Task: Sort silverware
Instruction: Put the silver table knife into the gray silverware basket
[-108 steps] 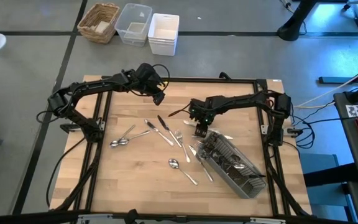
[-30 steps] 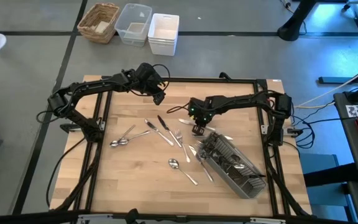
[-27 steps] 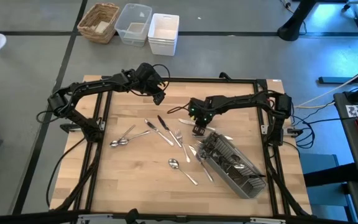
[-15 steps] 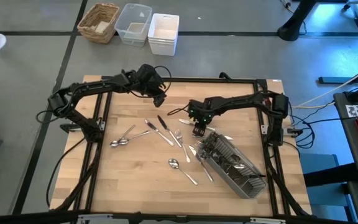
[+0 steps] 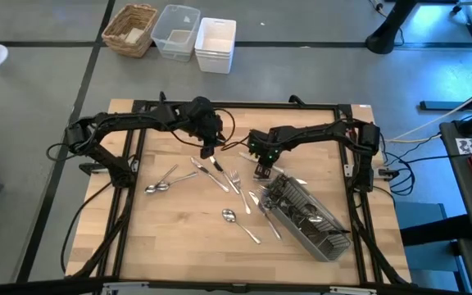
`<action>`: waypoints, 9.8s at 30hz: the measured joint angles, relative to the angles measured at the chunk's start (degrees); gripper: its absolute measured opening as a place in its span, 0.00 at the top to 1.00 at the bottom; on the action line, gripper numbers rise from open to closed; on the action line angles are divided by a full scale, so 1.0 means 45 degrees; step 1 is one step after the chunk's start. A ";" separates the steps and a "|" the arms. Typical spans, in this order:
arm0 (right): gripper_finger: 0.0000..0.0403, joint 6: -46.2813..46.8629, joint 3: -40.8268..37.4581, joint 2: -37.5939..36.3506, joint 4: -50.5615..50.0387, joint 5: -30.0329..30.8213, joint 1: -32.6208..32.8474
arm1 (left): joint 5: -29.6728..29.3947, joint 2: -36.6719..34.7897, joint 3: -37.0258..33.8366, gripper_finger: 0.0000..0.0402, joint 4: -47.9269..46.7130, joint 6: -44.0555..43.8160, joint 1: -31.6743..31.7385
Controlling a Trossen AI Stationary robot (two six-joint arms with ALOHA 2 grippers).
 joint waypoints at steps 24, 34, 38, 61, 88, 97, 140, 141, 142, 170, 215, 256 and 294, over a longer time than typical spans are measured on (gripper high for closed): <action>0.99 0.0026 0.0588 0.0078 0.0543 -0.0599 0.0044 | 0.2806 -0.0044 -0.1564 0.76 -0.1193 -0.1462 0.1475; 1.00 0.0041 0.0602 0.0083 0.2631 -0.0531 0.0033 | 0.2617 -0.0044 -0.4150 0.76 0.4507 -0.3206 0.1022; 1.00 0.0046 0.0607 0.0078 0.2825 -0.0492 0.0033 | 0.1651 -0.0043 -0.4676 0.76 0.6370 -0.2798 0.0551; 0.99 -0.1622 0.5845 -0.0083 -0.7063 0.3173 -0.0175 | 0.0193 0.3768 -0.4752 0.75 1.0485 0.0866 -0.0924; 0.99 -0.1688 0.8990 -0.0102 -0.9088 0.3164 -0.0729 | -0.1219 0.5144 -0.4255 0.74 1.1330 0.1936 -0.1303; 0.99 -0.1693 0.9379 -0.0102 -0.9065 0.2740 -0.0729 | -0.1382 0.5241 -0.4230 0.79 1.1396 -0.1067 -0.1044; 0.62 -0.1625 0.2060 -0.0092 -0.4085 -0.0934 -0.0729 | -0.1860 0.5255 -0.4260 0.99 1.0907 -0.7909 -0.0041; 0.62 -0.1625 0.1895 -0.0092 -0.3858 -0.0934 -0.0729 | -0.1861 0.5255 -0.4264 0.99 1.0928 -0.7909 -0.0041; 0.62 -0.1625 0.1757 -0.0092 -0.3725 -0.0934 -0.0729 | -0.1865 0.5255 -0.4269 0.99 1.0959 -0.7909 -0.0045; 0.76 -0.1659 -0.0495 -0.0175 -0.0703 0.0574 -0.0710 | -0.1899 0.5265 -0.4269 0.99 1.1163 -0.7875 -0.0045; 0.77 -0.1619 0.0746 -0.0012 -0.1490 -0.0948 -0.0749 | -0.1282 0.5348 -0.4328 0.92 1.2877 -0.6797 -0.0291; 0.78 0.0232 0.0855 -0.0068 -0.0371 -0.4891 -0.0729 | -0.1410 0.5265 -0.4269 0.72 1.3218 0.0567 -0.2493; 0.67 0.1543 0.1138 -0.0117 -0.0105 -0.5230 -0.0838 | -0.1511 0.4730 -0.4279 0.99 1.2271 -0.0011 -0.2861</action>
